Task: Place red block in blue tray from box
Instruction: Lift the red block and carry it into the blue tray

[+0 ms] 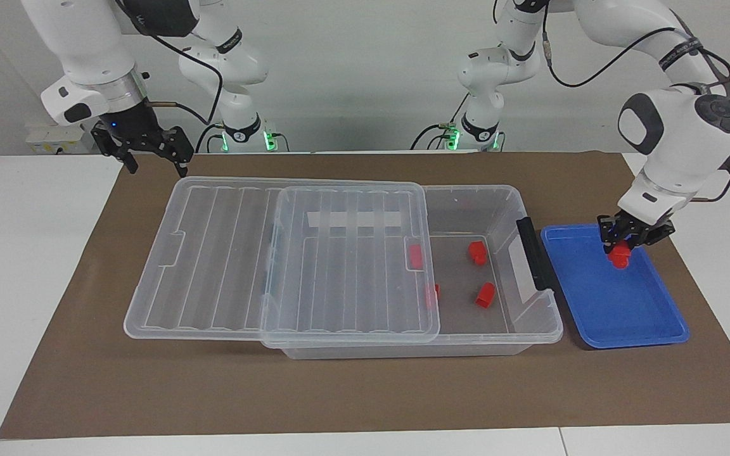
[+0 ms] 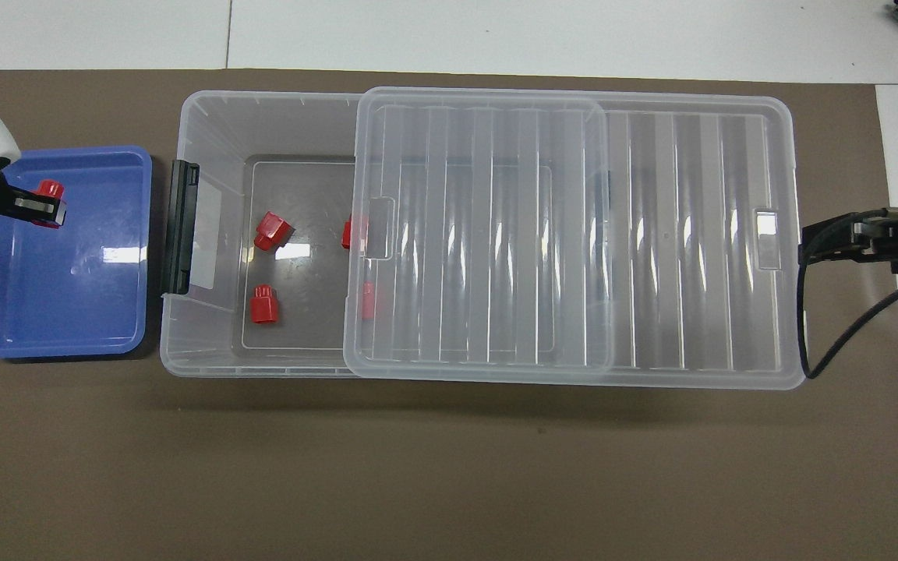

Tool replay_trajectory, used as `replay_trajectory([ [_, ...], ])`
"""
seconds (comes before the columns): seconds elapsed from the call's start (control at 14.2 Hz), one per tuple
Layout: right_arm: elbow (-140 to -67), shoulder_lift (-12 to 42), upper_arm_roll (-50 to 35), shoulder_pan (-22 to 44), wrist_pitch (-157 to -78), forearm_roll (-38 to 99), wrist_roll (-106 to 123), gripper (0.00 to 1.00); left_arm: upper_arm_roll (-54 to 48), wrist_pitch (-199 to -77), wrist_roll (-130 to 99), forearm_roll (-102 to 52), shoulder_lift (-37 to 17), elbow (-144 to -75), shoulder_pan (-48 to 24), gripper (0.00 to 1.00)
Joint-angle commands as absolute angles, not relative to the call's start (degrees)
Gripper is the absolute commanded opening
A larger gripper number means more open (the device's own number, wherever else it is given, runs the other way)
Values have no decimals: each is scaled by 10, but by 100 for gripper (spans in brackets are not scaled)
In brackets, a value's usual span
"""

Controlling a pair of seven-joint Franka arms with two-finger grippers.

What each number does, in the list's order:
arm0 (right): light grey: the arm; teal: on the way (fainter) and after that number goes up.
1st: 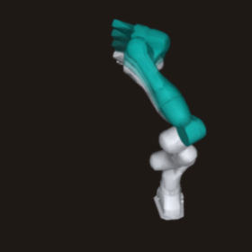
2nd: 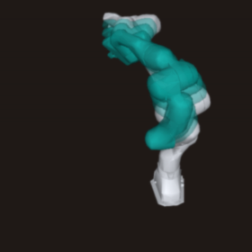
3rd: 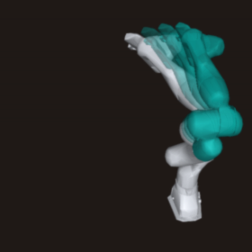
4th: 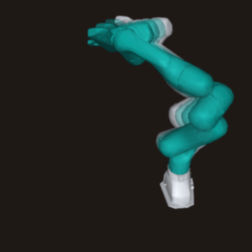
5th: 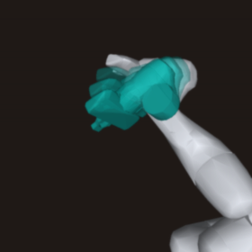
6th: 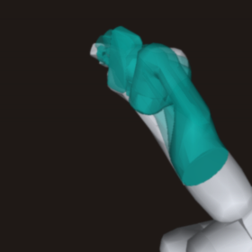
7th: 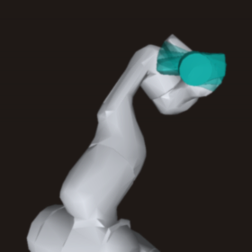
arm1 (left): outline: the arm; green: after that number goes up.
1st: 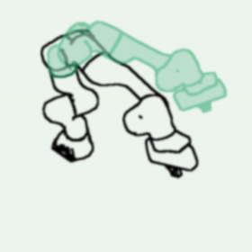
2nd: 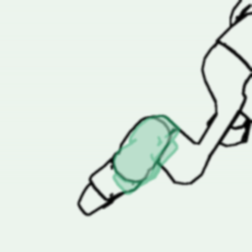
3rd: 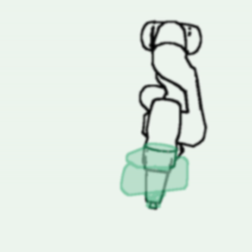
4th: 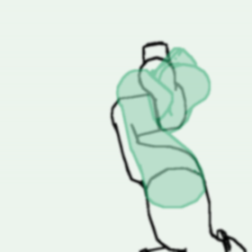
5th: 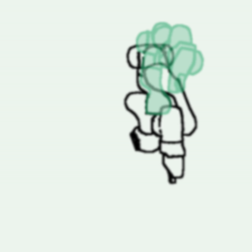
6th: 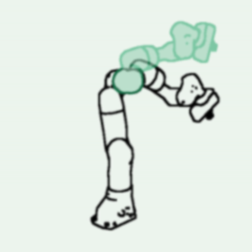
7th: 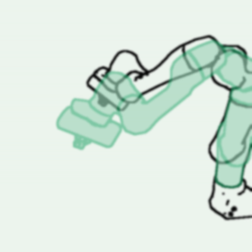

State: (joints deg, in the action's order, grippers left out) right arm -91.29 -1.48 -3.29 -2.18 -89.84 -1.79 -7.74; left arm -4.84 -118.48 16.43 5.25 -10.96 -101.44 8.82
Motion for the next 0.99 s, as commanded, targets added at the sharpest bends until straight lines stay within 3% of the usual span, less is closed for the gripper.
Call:
replay_trajectory([
  [0.0, -919, -18, -36, -30, -902, -25, -86, 100, -54, -1259, 195, 47, -80, -1092, 104, 0],
  [0.28, -938, -14, -33, -48, -940, -25, -79, 99, -52, -1319, 195, 47, -106, -1118, 123, 0],
  [0.42, -952, -12, -33, -72, -963, -25, -62, 90, -52, -1341, 197, 47, -129, -1120, 139, 0],
  [0.49, -961, -11, -33, -82, -975, -25, -49, 80, -52, -1351, 197, 46, -138, -1122, 141, 0],
  [0.56, -976, -11, -33, -91, -1000, -25, -40, 61, -52, -1360, 196, 35, -145, -1128, 149, 0],
  [0.63, -991, -11, -33, -97, -1024, -25, -40, 22, -52, -1366, 196, 5, -153, -1131, 156, 0],
  [0.7, -1002, -8, -33, -100, -1043, -25, -40, 0, -52, -1370, 195, -16, -162, -1134, 159, 0],
  [0.92, -1016, 18, -33, -115, -1093, -21, -47, 0, -52, -1416, 192, -19, -178, -1155, 159, 0],
])
